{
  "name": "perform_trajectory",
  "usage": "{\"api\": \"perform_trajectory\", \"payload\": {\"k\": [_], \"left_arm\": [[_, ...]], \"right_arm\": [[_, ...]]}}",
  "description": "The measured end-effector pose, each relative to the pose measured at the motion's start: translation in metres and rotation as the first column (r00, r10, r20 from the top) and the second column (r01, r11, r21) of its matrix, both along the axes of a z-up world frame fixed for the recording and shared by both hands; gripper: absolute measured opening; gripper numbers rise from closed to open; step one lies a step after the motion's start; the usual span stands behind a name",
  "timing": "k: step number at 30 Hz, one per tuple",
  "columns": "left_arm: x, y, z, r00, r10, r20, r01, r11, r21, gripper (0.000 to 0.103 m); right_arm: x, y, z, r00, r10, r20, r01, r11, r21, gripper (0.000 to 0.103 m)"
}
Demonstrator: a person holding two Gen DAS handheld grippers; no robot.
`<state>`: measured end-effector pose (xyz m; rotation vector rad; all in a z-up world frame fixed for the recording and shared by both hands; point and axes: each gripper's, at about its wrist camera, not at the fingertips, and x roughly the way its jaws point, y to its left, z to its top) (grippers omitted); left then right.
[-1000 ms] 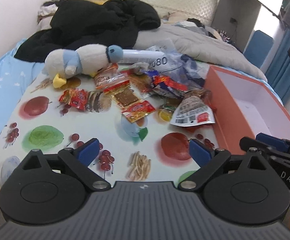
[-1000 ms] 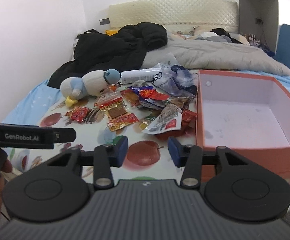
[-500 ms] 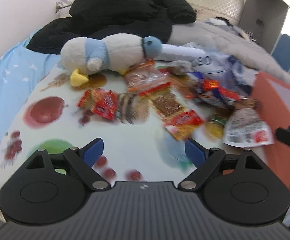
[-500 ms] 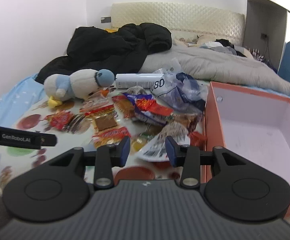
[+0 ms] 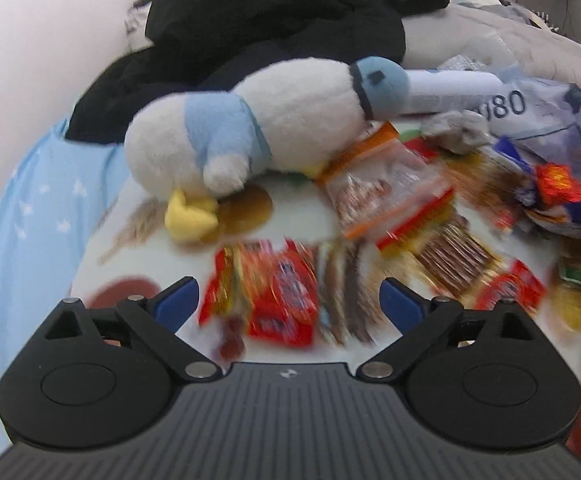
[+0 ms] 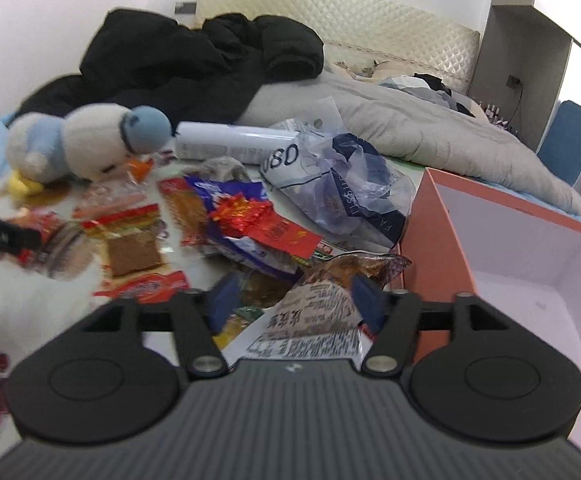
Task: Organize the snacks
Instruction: 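Grasp the red snack pack with the left gripper while the right grasps a clear-window bag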
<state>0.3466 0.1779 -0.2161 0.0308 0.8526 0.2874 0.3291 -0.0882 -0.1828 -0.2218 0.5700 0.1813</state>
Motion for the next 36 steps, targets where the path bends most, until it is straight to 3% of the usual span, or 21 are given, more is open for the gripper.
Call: {"api": "perform_trajectory", "payload": {"k": [3,6,9,14,17,19,24,36], "left_arm": [[0.017,0.013,-0.011,1.0,0.004,-0.023,-0.005,0.999,-0.039,0.099],[0.029,0.016,-0.024,0.999,-0.019,-0.05,0.02,1.0,0.023,0.098],[0.037,0.022,-0.033,0.998,-0.028,-0.064,0.03,0.999,0.04,0.098],[0.037,0.047,-0.043,0.999,0.013,-0.053,-0.019,0.994,-0.106,0.095],[0.031,0.05,-0.043,0.999,0.006,-0.034,-0.009,0.994,-0.108,0.089],[0.028,0.05,-0.042,1.0,-0.004,-0.026,0.001,0.994,-0.109,0.082],[0.014,0.042,-0.038,1.0,-0.021,-0.017,0.019,0.994,-0.108,0.076],[-0.047,0.008,-0.024,0.998,-0.06,-0.015,0.056,0.982,-0.179,0.073]], "right_arm": [[0.012,0.002,-0.007,1.0,-0.01,-0.012,0.009,1.0,-0.029,0.068],[0.019,0.007,-0.012,1.0,-0.004,0.001,0.004,0.998,-0.058,0.068],[0.023,0.011,-0.018,0.999,-0.021,0.029,0.024,0.993,-0.112,0.068],[0.03,0.011,-0.037,0.998,-0.058,0.026,0.061,0.987,-0.147,0.067],[0.032,0.012,-0.046,0.998,-0.062,0.015,0.064,0.984,-0.168,0.066],[0.031,0.013,-0.05,0.998,-0.061,0.021,0.064,0.983,-0.174,0.055],[0.022,0.016,-0.045,0.999,-0.042,0.026,0.046,0.982,-0.181,0.038],[-0.03,0.019,-0.024,0.999,0.036,0.02,-0.033,0.989,-0.142,0.032]]}}
